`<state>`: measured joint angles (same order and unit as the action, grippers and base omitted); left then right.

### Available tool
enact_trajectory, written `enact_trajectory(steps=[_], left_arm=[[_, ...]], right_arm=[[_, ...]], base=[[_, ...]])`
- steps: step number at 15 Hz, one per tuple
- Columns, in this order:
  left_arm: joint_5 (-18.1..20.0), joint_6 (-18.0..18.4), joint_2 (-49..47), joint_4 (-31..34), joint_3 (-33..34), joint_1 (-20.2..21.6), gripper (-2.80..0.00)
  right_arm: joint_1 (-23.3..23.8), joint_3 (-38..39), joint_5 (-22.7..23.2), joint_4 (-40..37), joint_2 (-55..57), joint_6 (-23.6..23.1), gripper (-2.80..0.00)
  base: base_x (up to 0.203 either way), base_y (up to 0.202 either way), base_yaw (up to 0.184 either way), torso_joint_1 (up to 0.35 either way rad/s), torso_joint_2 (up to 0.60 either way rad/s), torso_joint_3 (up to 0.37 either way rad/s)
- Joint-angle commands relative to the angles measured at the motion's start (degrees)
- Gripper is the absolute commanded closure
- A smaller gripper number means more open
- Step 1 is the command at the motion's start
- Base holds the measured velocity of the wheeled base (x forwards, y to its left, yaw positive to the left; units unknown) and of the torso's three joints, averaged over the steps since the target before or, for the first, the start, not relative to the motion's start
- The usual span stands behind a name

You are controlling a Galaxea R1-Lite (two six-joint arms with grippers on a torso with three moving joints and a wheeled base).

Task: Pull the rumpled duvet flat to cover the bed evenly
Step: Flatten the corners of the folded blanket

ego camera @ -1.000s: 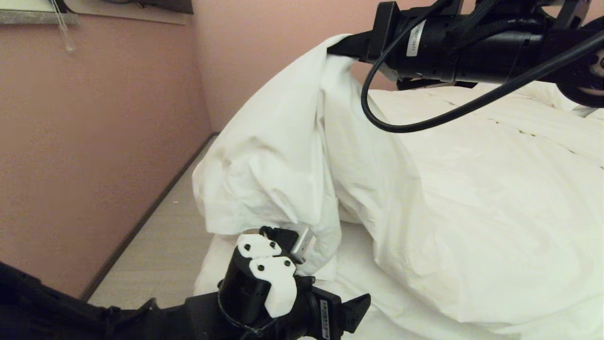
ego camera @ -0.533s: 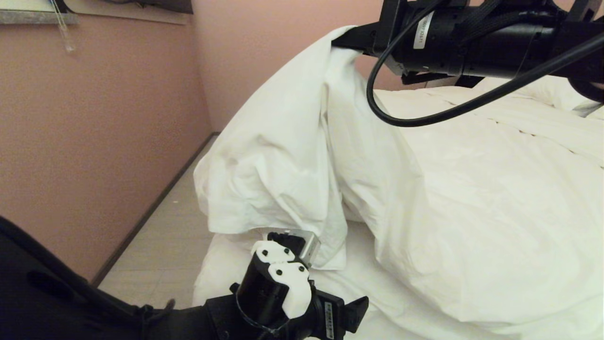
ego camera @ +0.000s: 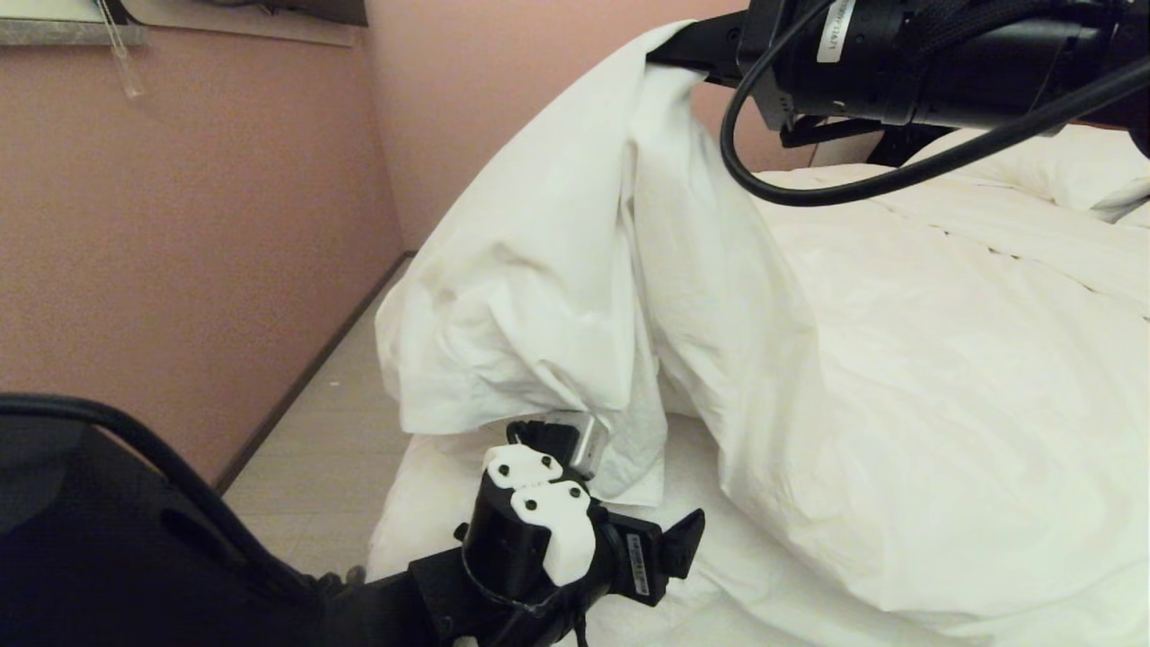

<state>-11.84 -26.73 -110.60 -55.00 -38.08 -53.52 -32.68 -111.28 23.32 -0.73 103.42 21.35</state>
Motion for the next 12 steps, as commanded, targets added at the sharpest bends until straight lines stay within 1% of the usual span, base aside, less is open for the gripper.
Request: enact_trajectory(steps=[1, 3, 5, 12], left_arm=[[-0.52, -0.08, -3.1, -2.14, -2.65, 1.03, -2.8], [-0.55, 0.0, -3.9, -2.3, -4.95, 2.51, -2.8], [-0.55, 0.14, -4.23, -2.04, -5.73, 2.98, -2.8], [-0.55, 0.26, -6.05, -2.48, -5.85, 4.64, -2.8]], right_arm=[[-0.14, 0.01, 0.15, -0.07, -0.06, 0.53, 0.0], [-0.19, 0.01, 0.15, -0.15, -0.06, 0.53, 0.0], [-0.28, 0.01, 0.15, -0.15, -0.15, 0.53, 0.0], [-0.19, 0.01, 0.15, -0.15, -0.94, 0.53, 0.0]], base=[[0.0, 0.0, 0.0, 0.0, 0.0, 0.0], [0.0, 0.0, 0.0, 0.0, 0.0, 0.0], [0.0, 0.0, 0.0, 0.0, 0.0, 0.0], [0.0, 0.0, 0.0, 0.0, 0.0, 0.0]])
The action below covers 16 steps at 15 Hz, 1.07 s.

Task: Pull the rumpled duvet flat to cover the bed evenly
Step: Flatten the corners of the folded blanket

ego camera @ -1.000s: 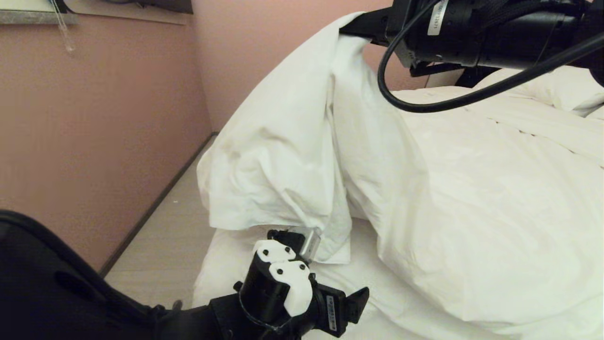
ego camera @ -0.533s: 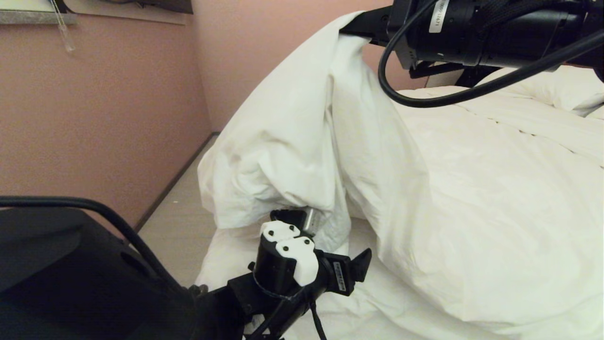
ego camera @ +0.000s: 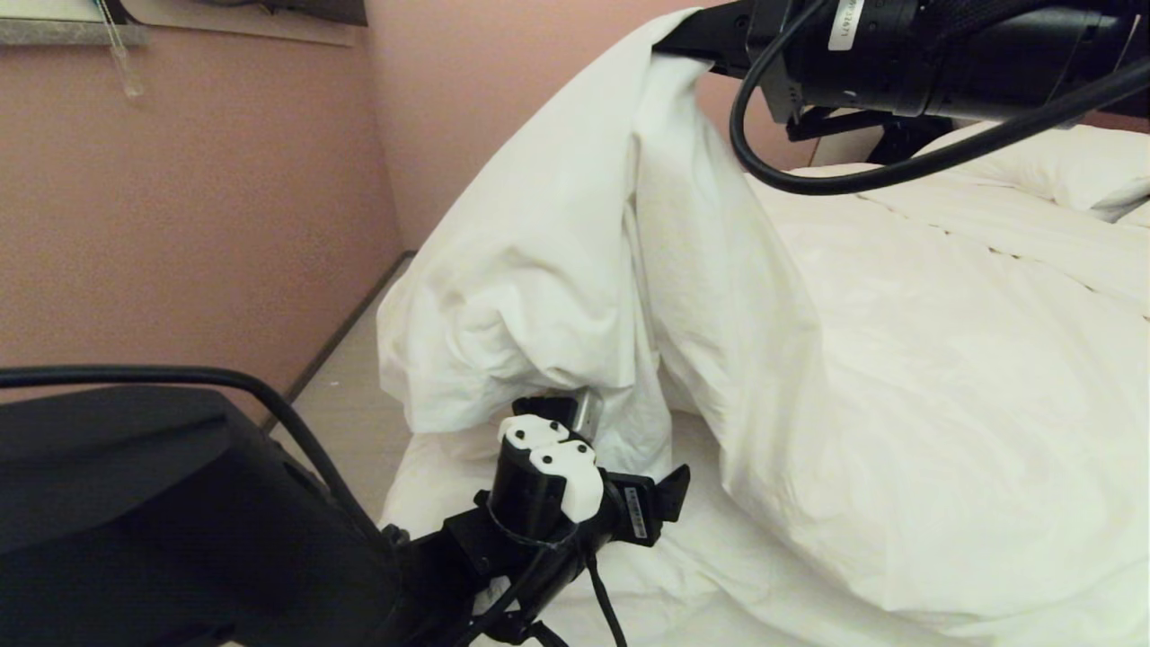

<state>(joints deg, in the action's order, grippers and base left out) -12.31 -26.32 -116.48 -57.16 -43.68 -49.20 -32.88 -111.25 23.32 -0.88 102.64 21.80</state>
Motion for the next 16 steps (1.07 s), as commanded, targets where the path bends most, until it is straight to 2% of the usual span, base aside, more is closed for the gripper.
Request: enact_trajectory(steps=[1, 12, 13, 16], left_arm=[[-0.08, -0.05, 0.02, -0.32, -0.36, 0.42, -2.8], [-1.22, 0.91, 1.52, -0.23, -3.87, 2.44, -2.8], [-1.22, 1.18, 1.52, -0.32, -3.96, 2.53, 0.0], [-1.31, 1.89, 1.52, -0.32, -3.78, 2.53, 0.0]], right_arm=[[0.01, -0.02, 0.15, 0.0, -0.16, 0.18, 0.0], [0.01, 0.06, 0.15, -0.09, -0.16, 0.18, 0.0], [0.01, 0.07, 0.15, -0.09, -0.16, 0.18, 0.0], [0.01, -0.02, 0.15, -0.09, -0.24, 0.18, 0.0]], base=[[0.0, 0.0, 0.0, 0.0, 0.0, 0.0], [0.0, 0.0, 0.0, 0.0, 0.0, 0.0], [0.0, 0.0, 0.0, 0.0, 0.0, 0.0], [0.0, 0.0, 0.0, 0.0, 0.0, 0.0]])
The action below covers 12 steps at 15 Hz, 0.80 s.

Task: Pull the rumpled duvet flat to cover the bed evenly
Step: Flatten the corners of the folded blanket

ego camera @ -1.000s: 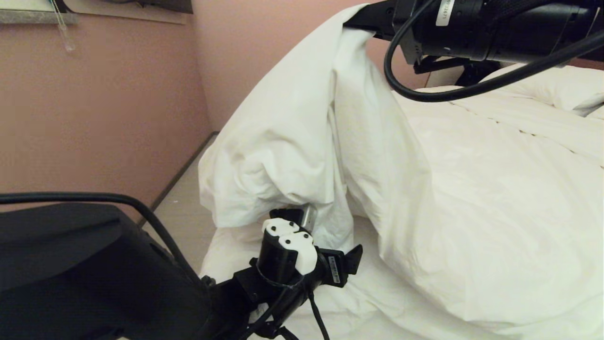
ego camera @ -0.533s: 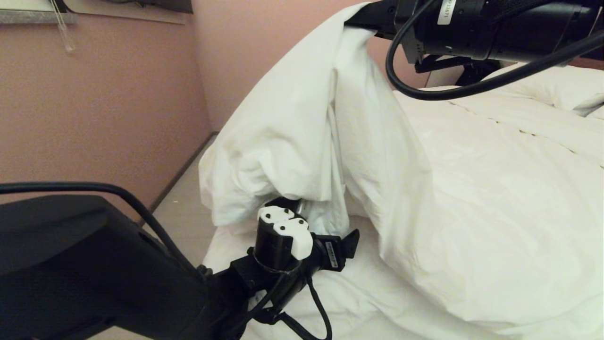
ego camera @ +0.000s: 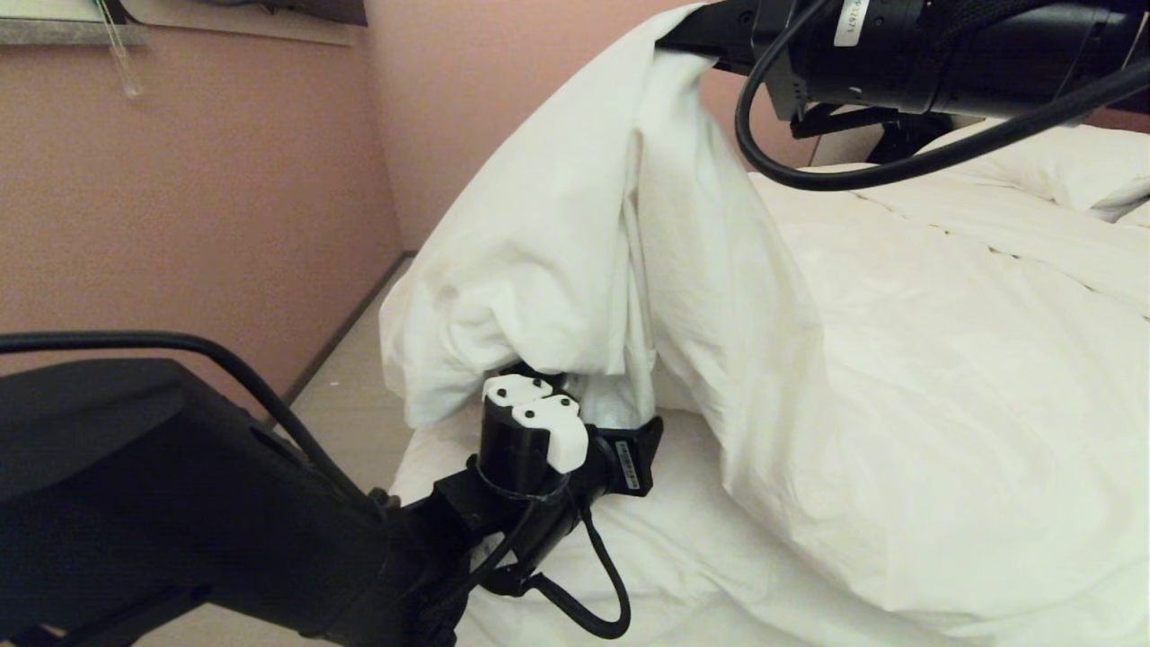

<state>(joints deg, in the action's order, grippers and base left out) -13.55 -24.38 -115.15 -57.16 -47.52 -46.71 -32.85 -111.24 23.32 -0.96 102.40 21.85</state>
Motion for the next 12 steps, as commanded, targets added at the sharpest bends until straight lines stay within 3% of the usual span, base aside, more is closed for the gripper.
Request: enact_trajectory(steps=[1, 11, 12], left_arm=[[-0.32, -0.05, 0.19, -0.32, 0.06, -0.03, 0.0], [-0.42, 0.46, 5.18, 0.47, 3.64, -0.04, 0.0], [-0.42, 0.48, 5.38, 0.47, 4.01, -0.04, 0.0]], right_arm=[[-0.02, -0.03, 0.15, 0.0, -0.01, 0.13, 0.0], [-0.02, 0.06, -0.12, -5.28, -0.1, 0.13, 0.0], [-0.02, 0.06, -0.21, -5.54, -0.01, 0.13, -0.19]], base=[[0.0, 0.0, 0.0, 0.0, 0.0, 0.0], [0.0, 0.0, 0.0, 0.0, 0.0, 0.0], [0.0, 0.0, 0.0, 0.0, 0.0, 0.0]])
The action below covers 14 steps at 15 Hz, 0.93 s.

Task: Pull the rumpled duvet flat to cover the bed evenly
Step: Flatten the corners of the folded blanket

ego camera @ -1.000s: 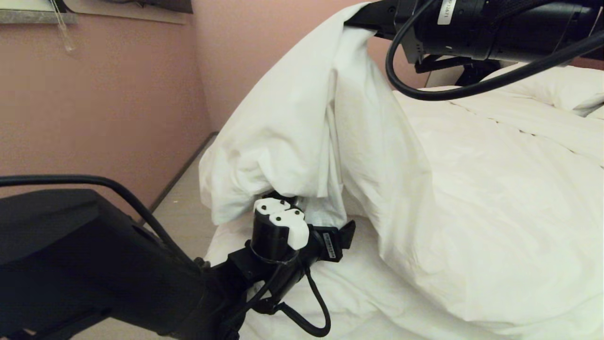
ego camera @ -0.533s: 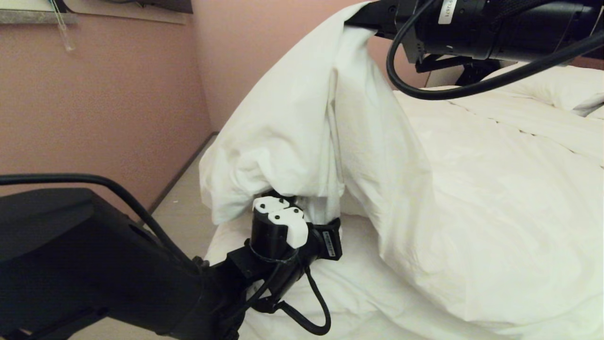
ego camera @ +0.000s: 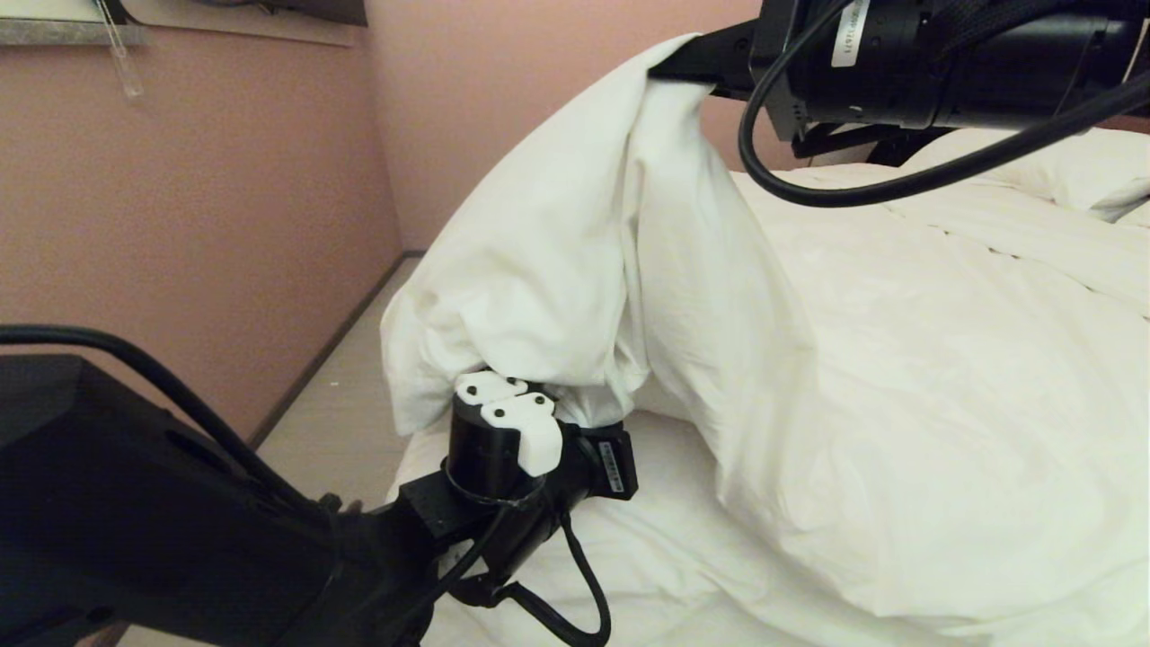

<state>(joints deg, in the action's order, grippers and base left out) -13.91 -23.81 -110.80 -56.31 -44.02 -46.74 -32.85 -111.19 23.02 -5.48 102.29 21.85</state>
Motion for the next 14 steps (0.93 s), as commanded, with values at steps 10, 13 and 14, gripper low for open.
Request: enact_trajectory(steps=[10, 13, 14], left_arm=[[-0.52, 0.44, 9.49, -0.33, 11.87, 1.23, 0.0], [-0.43, 2.25, 16.86, -0.18, 19.33, 4.75, 0.0], [-0.41, 2.67, 19.79, 0.34, 21.05, 6.22, 0.0]], right_arm=[[-1.03, 8.03, 0.54, -10.56, -10.24, 0.06, -2.8], [-0.92, 13.79, -0.13, -13.34, -17.75, 0.12, -2.8], [-0.34, 16.06, -1.15, -14.72, -20.11, 0.12, -2.8]], base=[[0.0, 0.0, 0.0, 0.0, 0.0, 0.0], [0.0, 0.0, 0.0, 0.0, 0.0, 0.0], [0.0, 0.0, 0.0, 0.0, 0.0, 0.0]])
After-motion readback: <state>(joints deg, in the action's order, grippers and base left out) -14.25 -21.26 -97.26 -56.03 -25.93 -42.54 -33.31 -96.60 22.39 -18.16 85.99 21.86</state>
